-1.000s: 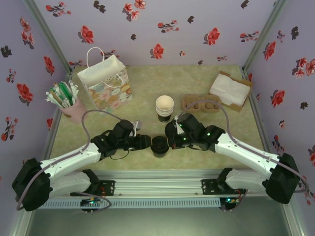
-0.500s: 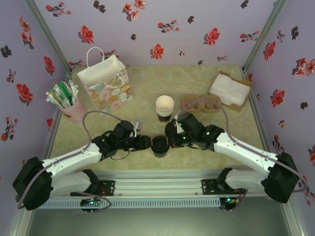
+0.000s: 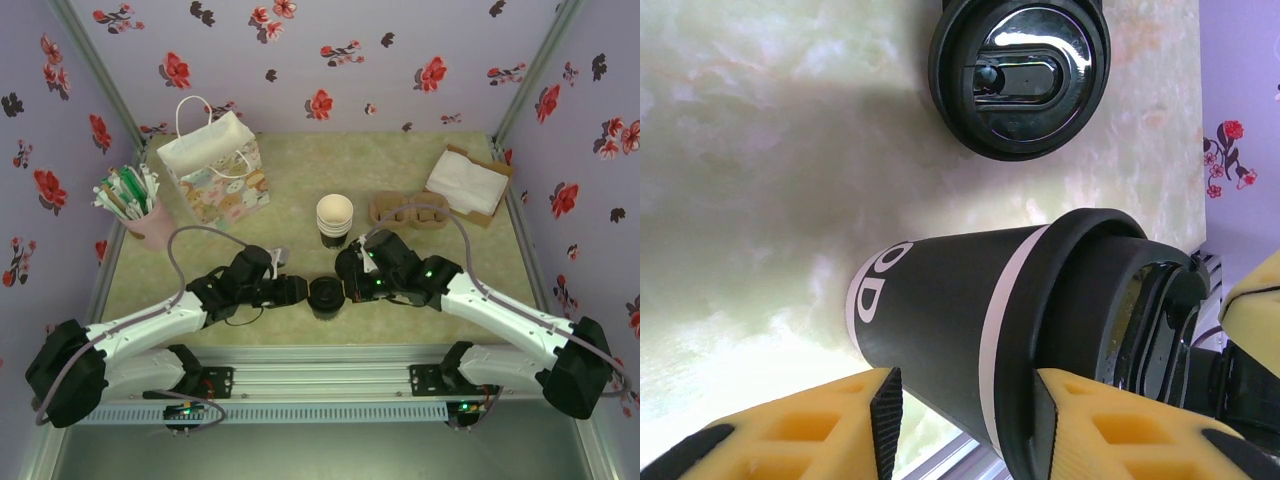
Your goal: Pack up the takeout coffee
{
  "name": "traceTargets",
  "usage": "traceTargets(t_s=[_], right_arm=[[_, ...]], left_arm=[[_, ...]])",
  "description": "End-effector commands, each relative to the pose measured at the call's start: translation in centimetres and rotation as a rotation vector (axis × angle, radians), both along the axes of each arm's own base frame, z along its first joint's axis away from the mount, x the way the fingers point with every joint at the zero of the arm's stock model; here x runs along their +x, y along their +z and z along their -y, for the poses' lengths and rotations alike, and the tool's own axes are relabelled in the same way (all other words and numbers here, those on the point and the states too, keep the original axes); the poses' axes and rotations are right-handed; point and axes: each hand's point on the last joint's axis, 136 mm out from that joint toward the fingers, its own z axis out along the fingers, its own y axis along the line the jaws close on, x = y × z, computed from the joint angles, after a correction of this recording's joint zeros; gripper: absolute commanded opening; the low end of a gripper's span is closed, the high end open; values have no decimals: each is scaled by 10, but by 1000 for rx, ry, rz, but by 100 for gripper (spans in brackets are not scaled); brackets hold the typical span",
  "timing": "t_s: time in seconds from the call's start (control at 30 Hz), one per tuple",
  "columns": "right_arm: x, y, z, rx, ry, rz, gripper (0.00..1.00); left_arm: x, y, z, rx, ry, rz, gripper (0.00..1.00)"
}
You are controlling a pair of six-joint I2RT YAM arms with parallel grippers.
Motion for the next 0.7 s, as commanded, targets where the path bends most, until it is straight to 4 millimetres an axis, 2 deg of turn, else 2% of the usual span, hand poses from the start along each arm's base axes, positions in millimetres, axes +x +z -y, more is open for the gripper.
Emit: traceTargets(t_s=[0.0,0.47,0.67], right_arm=[[-1,-8,8,-25,-29,-17,3],[-1,-21,-2,-18,-7,-58,2],[-1,-19,0,-23,-10,-50,2]], left_arm=[[-7,-6,-2,6,-4,-23,40],[-7,-10,-3,9,-3,-29,40],[-7,-7,-3,4,1,-26,40]])
